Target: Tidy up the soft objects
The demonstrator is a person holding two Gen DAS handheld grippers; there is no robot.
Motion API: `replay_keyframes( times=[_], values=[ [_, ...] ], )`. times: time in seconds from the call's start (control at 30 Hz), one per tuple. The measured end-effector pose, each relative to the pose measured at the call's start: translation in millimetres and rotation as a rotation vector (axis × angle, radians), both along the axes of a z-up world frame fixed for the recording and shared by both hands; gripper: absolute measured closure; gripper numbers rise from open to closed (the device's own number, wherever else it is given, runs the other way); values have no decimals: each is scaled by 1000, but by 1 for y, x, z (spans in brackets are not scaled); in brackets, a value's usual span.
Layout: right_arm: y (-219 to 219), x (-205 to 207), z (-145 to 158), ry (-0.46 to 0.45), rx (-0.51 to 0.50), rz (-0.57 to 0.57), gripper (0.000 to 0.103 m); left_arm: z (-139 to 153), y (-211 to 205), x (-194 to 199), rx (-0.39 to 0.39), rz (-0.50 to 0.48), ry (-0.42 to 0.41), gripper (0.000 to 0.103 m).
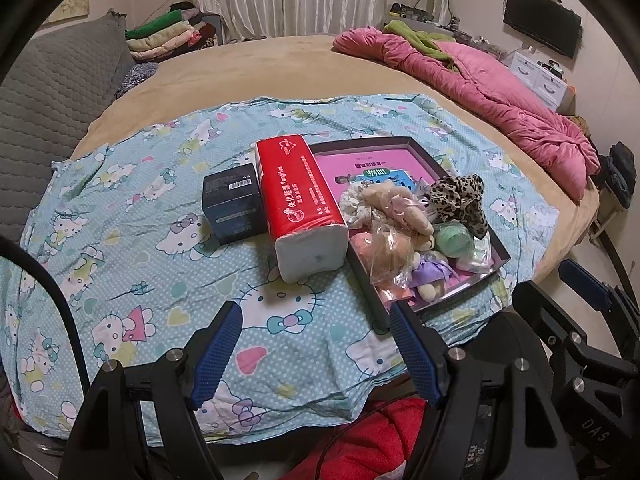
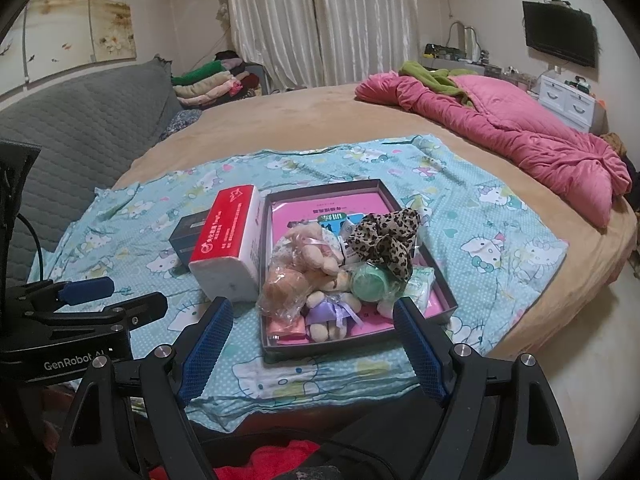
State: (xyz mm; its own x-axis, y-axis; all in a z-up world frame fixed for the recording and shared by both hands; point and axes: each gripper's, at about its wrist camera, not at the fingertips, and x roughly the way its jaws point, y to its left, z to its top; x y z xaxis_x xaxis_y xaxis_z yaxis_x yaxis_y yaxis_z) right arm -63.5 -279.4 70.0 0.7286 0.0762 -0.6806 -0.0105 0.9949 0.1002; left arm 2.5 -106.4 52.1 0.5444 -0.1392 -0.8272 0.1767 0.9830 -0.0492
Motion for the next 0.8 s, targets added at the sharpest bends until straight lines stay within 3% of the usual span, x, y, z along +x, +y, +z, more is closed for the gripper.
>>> replay_keyframes(
  times=[0.8],
  values=[
    [0,1,-6,16,1,6,20,-8,1,2,2,8,20,28]
  ],
)
